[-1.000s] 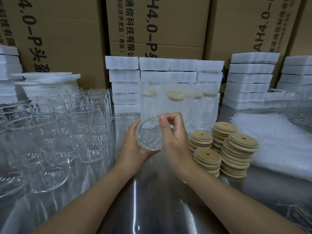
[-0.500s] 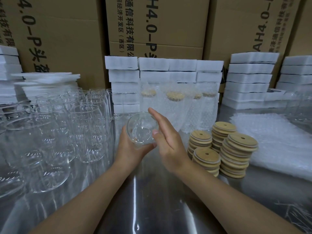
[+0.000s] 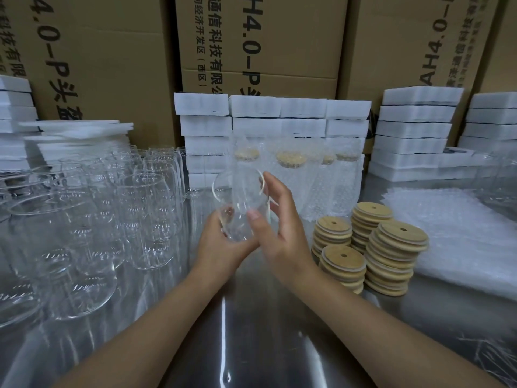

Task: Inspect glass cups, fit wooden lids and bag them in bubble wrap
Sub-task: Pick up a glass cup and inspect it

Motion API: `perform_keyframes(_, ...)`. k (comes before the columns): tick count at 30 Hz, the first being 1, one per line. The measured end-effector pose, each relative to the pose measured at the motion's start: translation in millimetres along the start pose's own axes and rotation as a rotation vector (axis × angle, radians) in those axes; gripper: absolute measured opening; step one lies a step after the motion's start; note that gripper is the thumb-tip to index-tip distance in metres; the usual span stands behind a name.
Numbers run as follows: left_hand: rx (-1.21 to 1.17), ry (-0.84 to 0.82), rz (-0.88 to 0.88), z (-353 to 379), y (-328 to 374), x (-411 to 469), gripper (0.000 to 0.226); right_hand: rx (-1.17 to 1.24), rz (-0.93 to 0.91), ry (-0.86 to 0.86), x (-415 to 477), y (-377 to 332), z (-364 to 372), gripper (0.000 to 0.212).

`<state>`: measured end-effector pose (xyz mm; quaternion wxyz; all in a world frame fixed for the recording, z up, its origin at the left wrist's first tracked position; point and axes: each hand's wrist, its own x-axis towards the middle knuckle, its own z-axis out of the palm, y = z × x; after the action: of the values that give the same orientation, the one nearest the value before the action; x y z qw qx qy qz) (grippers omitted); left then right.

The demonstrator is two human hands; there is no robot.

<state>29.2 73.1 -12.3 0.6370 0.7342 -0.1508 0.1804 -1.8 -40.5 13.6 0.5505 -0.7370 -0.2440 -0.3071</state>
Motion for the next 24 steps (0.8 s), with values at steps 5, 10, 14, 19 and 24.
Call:
perform_keyframes(5, -0.198, -0.064, -0.21, 2, 3, -1, 0.096, 0.055, 0.092, 0.14, 5, 4, -4, 0.021)
perform_keyframes(10, -0.491, -0.221, -0.551, 3, 11, 0, 0.09, 0.072, 0.097, 0.168, 10, 2, -5, 0.025)
perform_keyframes(14, -0.817, -0.336, -0.729, -3, 14, 0, 0.102, 0.099, 0.051, 0.084, 6, 1, -4, 0.024)
perform_keyframes(19, -0.961, -0.395, -0.74, -8, 10, 2, 0.086, 0.052, 0.037, -0.068, 4, -1, -3, 0.028)
perform_keyframes(24, -0.876, -0.446, -0.725, -9, 8, 5, 0.086, -0.08, 0.04, -0.12, 1, -1, -4, 0.065)
